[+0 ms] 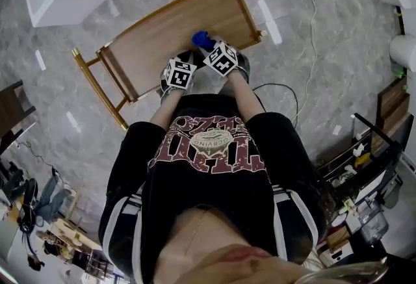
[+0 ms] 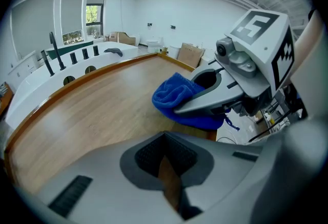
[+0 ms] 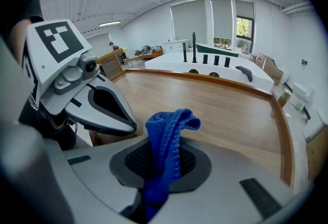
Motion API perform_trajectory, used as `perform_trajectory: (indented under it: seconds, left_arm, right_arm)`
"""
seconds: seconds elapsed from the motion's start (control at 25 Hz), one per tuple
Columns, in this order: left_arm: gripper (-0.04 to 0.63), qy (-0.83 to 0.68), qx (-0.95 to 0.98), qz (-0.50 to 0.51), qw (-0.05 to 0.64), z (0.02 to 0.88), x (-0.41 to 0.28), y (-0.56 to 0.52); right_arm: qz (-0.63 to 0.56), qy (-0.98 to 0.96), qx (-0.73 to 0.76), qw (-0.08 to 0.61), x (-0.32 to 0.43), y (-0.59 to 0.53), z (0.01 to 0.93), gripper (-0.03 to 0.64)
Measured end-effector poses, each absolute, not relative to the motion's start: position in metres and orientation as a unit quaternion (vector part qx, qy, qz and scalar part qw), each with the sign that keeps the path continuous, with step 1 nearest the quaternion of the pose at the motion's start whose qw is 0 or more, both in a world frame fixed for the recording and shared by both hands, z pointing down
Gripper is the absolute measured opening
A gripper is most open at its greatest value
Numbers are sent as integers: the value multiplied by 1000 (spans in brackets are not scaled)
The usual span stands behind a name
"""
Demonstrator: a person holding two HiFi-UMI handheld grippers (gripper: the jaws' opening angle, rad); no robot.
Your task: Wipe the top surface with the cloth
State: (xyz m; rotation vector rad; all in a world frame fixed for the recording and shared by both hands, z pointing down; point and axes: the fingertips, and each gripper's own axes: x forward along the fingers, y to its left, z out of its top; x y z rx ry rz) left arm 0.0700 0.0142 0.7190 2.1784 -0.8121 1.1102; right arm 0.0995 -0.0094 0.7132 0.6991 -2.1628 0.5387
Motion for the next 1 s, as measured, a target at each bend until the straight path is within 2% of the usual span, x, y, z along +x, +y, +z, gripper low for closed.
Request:
perform_trajectory:
  seconds: [1.0]
  left_arm:
    - [46, -290, 809, 442, 255, 721, 89, 13]
  right_arm:
    - [233, -802, 366, 410, 187, -28, 713, 58]
